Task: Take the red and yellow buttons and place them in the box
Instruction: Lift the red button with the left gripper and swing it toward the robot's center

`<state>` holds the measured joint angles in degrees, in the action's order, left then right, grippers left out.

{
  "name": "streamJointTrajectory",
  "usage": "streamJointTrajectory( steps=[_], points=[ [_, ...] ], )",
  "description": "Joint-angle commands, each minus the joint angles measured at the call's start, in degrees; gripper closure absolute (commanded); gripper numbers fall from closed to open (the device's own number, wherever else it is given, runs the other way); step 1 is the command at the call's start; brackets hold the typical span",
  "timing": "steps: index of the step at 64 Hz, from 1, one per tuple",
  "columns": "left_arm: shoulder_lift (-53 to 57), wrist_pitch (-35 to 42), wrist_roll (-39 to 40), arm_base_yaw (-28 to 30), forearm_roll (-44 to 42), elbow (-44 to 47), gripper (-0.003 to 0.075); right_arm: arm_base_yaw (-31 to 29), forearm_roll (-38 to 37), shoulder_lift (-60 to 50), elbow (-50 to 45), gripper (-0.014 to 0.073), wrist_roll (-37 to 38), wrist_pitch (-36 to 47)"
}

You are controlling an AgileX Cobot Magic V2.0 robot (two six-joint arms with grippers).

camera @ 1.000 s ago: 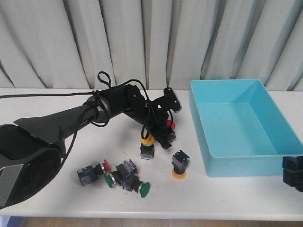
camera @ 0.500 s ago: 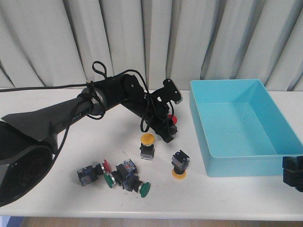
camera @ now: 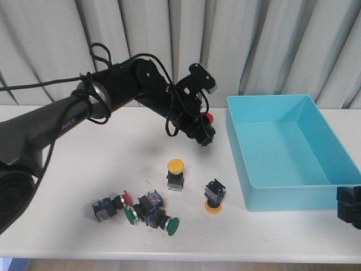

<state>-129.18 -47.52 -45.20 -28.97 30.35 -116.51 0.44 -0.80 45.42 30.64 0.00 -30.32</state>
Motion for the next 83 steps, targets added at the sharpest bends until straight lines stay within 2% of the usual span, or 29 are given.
streamJointTrajectory(
  steps=[1,11,20,31,42,53,61,71,83],
  points=[
    [7.42,2.02,4.84,-0.77,-1.01,-1.70,0.0506,-0.32,-0.22,0.17,1.88,0.0095,0.00,3.36],
    [12.05,2.09,12.85,-1.95,-7.86,-1.53,0.0506,-0.32,-0.22,0.17,1.88,0.0095,0.00,3.36],
    [18.28,5.84,17.58,-2.38,-10.81,4.23,0.0506,-0.32,-0.22,0.17,1.88,0.0095,0.00,3.36],
    [28.81,16.63,18.29,-2.45,-10.86,20.82,0.0506,-0.32,-0.22,0.17,1.88,0.0095,0.00,3.36],
    [41.29,28.59,18.29,-2.45,-7.91,41.20,0.0506,-0.32,-0.22,0.17,1.88,0.0095,0.00,3.36],
    [52.41,35.52,18.29,-2.45,-6.78,55.94,0.0504,-0.32,-0.22,0.17,1.88,0.0095,0.00,3.36],
    [60.01,39.50,18.43,-2.45,-2.70,65.26,0.0504,-0.32,-0.22,0.17,1.88,0.0095,0.00,3.36],
    [65.61,40.42,21.68,-2.45,4.64,71.71,0.0504,-0.32,-0.22,0.17,1.88,0.0095,0.00,3.36],
    [65.88,34.00,21.32,-2.45,10.79,72.29,0.0504,-0.32,-0.22,0.17,1.88,0.0095,0.00,3.36]
  ],
)
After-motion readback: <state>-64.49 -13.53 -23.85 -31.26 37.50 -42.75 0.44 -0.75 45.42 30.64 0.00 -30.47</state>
